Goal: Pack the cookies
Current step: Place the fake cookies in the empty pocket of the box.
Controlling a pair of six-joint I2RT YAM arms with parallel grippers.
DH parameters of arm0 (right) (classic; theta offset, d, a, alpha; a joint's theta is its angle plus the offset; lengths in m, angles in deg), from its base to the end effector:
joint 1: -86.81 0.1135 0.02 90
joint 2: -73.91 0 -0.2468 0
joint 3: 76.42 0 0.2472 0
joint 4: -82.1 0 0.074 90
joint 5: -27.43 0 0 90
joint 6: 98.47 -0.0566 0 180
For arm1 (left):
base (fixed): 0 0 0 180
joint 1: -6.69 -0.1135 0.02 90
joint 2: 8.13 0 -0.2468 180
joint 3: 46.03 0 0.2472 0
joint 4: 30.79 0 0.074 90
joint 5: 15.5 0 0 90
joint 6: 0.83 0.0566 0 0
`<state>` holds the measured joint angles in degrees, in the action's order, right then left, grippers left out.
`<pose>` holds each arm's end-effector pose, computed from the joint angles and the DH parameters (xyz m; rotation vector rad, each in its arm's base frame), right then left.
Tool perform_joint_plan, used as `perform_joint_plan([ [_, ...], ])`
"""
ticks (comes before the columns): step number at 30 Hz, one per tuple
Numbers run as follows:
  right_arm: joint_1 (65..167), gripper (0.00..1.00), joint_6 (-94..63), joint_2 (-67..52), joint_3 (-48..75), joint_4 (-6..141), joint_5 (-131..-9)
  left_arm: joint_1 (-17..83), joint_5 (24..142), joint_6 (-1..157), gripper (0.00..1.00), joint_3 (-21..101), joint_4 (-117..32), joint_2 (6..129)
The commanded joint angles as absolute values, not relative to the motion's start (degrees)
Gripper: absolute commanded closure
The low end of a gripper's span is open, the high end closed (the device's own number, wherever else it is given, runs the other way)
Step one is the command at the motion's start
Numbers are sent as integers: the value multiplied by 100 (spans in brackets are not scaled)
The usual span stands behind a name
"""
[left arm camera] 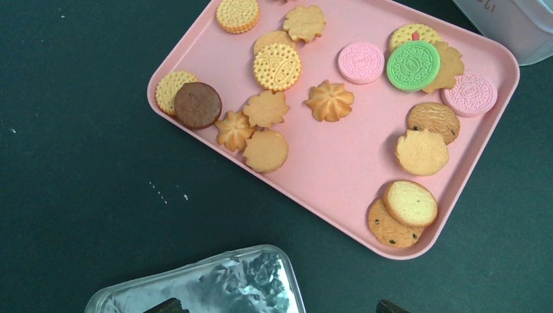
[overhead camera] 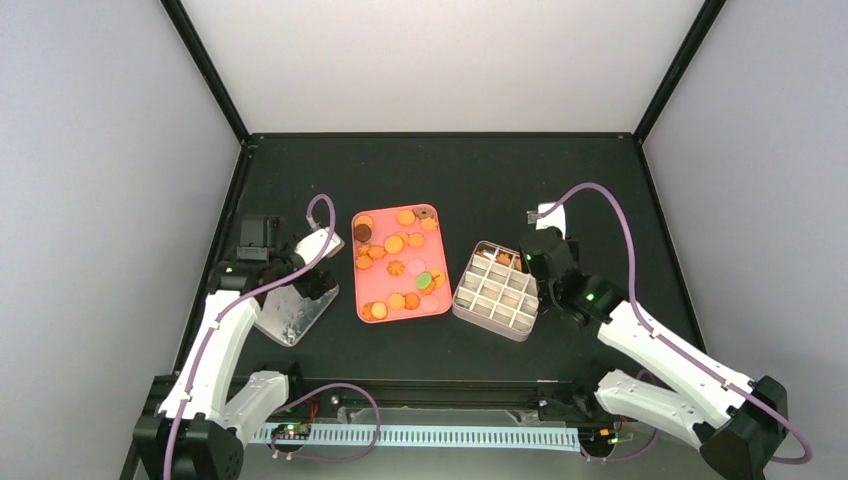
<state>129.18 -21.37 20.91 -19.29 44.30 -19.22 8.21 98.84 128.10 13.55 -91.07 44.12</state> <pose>0.1842 0.1154 0.2646 -0.0946 1.9891 -0.2021 0.1891 -0.0284 0.2400 0.9889 2.1842 -0.2315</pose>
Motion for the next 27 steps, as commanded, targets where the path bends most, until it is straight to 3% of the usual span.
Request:
perform_joint_plan([
  [1,12831,90,-2276,2127,-2005,4714,-1882,783,9997,12828,22,1572,-9168,4434],
  [12,12802,82,-2440,2152,-2041,4718,-2186,779,9954,12801,17,1560,-9129,4382],
  [18,12803,72,-2368,2199,-1993,4653,-2112,779,9932,12819,16,1551,-9135,4373],
  [27,12802,72,-2192,2311,-1934,4646,-2021,782,9954,12784,16,1555,-9124,4381],
])
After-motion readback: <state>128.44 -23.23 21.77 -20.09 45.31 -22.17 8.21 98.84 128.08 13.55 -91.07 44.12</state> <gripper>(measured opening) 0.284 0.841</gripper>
